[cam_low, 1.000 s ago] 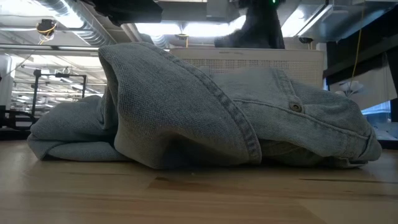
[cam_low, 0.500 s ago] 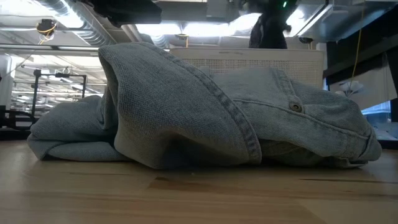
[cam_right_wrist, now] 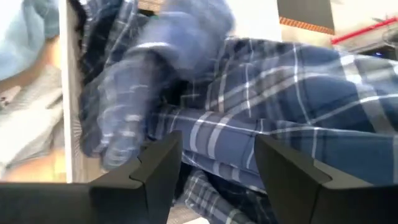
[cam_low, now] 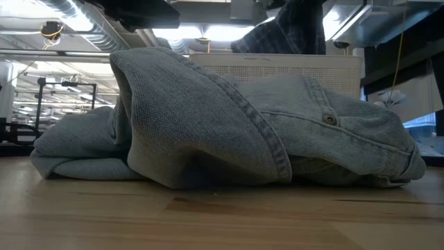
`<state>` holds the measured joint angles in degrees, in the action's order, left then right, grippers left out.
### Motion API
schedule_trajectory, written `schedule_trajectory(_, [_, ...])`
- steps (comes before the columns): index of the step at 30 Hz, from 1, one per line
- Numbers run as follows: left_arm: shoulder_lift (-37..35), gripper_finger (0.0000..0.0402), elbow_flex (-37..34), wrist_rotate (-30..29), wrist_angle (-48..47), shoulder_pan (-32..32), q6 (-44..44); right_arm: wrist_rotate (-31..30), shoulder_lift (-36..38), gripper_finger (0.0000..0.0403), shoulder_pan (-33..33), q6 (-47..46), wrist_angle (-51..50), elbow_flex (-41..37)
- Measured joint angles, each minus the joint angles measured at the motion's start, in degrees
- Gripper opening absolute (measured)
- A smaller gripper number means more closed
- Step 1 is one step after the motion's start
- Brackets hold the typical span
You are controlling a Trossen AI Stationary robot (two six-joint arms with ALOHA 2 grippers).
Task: Sort clothes
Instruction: Put the blue long sleeve into the white laundry bin
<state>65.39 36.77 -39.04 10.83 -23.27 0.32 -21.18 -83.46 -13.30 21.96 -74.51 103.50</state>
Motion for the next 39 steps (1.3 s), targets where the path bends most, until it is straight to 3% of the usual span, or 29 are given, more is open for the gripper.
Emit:
schedule_trajectory(2, [0.0, 0.0155, 0.0, 0.0, 0.0, 0.0, -0.1, 3.3, 0.0, 0.0221, 0.7, -0.7, -0.5, 0.0])
schedule_trajectory(6, [0.0, 0.0155, 0.0, 0.0, 0.0, 0.0, -0.1, 22.8, -1.2, 0.0221, 0.5, -1.7, -2.3, 0.0])
schedule_trajectory(8, [0.0, 0.0155, 0.0, 0.0, 0.0, 0.0, -0.1, 25.9, -2.0, 0.0221, 1.5, -2.7, -3.6, 0.0])
schedule_trajectory(14, [0.0, 0.0155, 0.0, 0.0, -0.1, 0.0, -0.3, 19.2, -3.4, 0.0221, 2.0, -4.3, -8.7, 0.0])
schedule_trajectory(20, [0.0, 0.0155, 0.0, 0.0, -0.3, 0.0, -0.4, 28.5, -3.7, 0.0221, 3.0, -6.4, -9.4, -0.1])
schedule_trajectory(31, [0.0, 0.0155, 0.0, 0.0, -0.4, 0.0, -1.0, 32.1, -3.7, 0.0221, 12.5, -6.7, -3.8, -0.1])
schedule_trajectory(35, [0.0, 0.0155, 0.0, 0.0, -0.4, 0.0, -1.0, 27.8, -3.7, 0.0221, 15.2, -6.4, -3.6, -0.1])
schedule_trajectory(39, [0.0, 0.0155, 0.0, 0.0, -0.4, 0.0, -1.0, 15.8, -3.7, 0.0221, 16.4, -3.7, -4.9, -0.1])
